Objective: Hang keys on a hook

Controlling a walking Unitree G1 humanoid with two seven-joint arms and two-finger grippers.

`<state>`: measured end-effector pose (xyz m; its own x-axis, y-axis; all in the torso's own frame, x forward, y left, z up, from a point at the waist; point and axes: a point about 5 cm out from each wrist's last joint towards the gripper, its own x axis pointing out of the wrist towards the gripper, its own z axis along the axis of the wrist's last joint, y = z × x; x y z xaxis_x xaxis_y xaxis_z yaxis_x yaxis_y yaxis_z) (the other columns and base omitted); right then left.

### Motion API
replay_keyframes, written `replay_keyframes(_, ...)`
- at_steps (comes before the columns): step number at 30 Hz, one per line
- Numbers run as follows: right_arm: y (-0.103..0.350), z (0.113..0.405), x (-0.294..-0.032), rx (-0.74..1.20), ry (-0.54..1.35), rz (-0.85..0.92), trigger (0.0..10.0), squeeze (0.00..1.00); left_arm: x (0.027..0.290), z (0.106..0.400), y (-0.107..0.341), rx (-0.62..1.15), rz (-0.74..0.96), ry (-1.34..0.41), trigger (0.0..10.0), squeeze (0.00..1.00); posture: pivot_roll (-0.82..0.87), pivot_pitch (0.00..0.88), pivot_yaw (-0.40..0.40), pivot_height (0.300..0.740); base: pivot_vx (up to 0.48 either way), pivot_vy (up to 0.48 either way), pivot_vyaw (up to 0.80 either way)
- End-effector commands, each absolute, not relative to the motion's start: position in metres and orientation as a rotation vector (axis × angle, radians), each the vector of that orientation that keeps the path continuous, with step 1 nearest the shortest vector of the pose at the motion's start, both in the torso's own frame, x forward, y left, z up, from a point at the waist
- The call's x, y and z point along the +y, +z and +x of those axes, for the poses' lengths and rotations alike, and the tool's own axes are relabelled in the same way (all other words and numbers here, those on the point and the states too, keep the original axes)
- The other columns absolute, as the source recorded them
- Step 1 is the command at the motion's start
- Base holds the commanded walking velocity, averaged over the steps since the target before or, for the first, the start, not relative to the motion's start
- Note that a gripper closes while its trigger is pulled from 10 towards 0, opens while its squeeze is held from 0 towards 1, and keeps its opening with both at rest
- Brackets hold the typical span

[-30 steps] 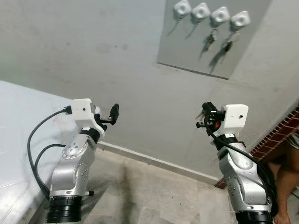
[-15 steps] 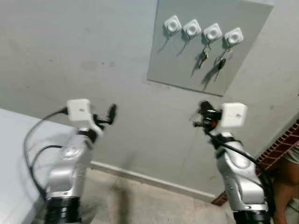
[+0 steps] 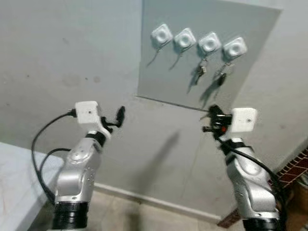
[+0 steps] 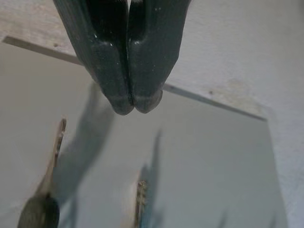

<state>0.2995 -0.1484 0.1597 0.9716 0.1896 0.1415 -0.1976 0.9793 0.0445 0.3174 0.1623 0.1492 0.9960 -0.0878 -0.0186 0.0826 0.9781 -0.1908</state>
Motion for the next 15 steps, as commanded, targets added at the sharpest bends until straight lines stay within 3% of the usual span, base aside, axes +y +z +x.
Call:
replay_keyframes(1,0.162,0.299,-0.156,-0.144,0.175,0.054,10.0,0.0,0.153,0.319,0.152,0.018,-0.194,-0.119,10.0,0.0,-0.05,0.0,-0.067,0.74,0.0,0.0,0.0)
replay_keyframes(15,0.191,0.316,-0.139,-0.228,0.36,0.098,10.0,0.0,0.108,0.308,0.172,-0.069,-0.061,-0.353,10.0,0.0,-0.06,0.009,-0.061,0.74,0.0,0.0,0.0)
